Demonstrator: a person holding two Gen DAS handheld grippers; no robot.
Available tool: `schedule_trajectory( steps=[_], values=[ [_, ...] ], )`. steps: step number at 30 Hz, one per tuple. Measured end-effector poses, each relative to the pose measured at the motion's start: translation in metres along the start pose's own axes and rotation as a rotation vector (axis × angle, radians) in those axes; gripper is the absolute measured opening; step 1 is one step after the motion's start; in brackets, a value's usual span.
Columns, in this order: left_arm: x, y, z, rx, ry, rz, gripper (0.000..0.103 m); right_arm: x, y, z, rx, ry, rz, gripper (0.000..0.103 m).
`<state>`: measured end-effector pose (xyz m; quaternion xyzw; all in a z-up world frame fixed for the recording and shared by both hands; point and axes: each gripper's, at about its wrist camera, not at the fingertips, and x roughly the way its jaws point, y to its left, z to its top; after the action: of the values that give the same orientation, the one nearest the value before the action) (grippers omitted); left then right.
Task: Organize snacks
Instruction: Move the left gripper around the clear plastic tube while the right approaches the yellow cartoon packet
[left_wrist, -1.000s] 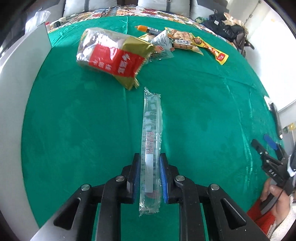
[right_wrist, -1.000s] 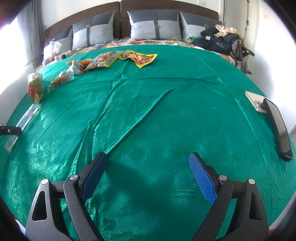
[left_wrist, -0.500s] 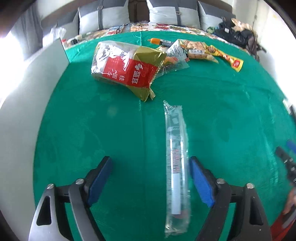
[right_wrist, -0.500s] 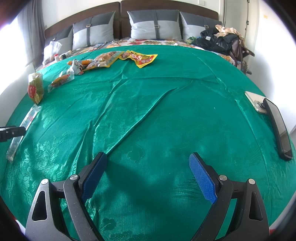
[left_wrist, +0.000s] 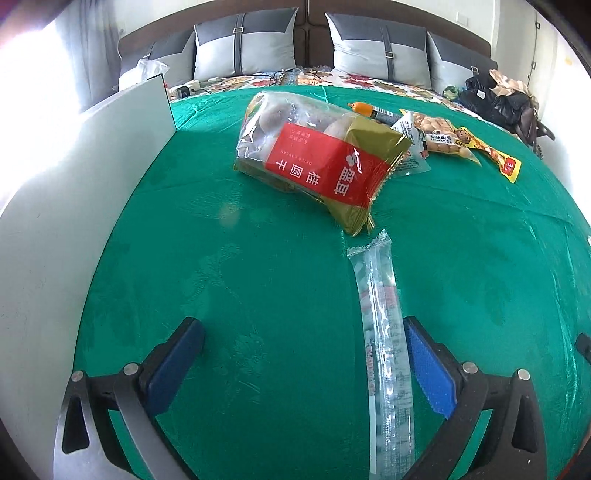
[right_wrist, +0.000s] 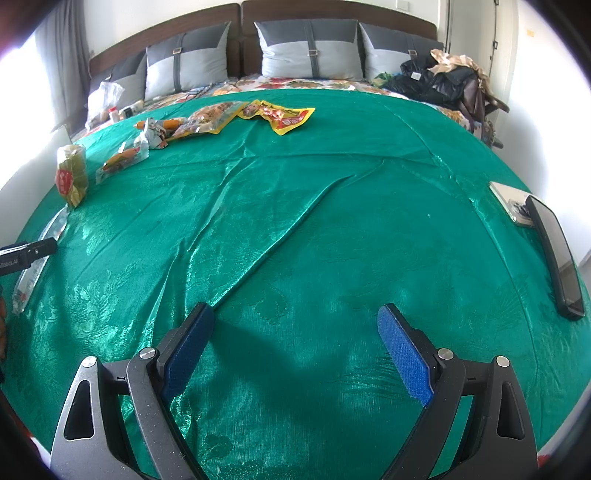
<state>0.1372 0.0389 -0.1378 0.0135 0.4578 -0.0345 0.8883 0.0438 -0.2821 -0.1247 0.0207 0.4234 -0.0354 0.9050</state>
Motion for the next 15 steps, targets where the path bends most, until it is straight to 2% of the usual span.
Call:
schedule_trajectory(
  steps=[2, 4, 8, 10, 15],
  values=[
    [-0.001, 0.001, 0.0, 0.0, 0.0, 0.0, 0.103, 0.0, -0.001, 0.001, -0.02, 0.023, 0.018, 0.093],
    [-0.001, 0.001, 0.0, 0.0, 0.0, 0.0, 0.103, 0.002, -0.003, 0.009, -0.026, 0.094, 0.039, 0.093],
    [-0.001, 0.0, 0.0, -0.001, -0.001, -0.001, 0.103, 0.019, -0.02, 0.043, 0.057, 0.158, 0.133, 0.091],
    [-0.001, 0.0, 0.0, -0.001, -0.001, -0.001, 0.103, 0.036, -0.026, 0.073, 0.04, 0.143, 0.123, 0.091],
    [-0.001, 0.0, 0.0, -0.001, -0.001, -0.002, 0.103, 0.082, -0.027, 0.16, -0.152, 0.027, 0.052, 0.091]
  ],
)
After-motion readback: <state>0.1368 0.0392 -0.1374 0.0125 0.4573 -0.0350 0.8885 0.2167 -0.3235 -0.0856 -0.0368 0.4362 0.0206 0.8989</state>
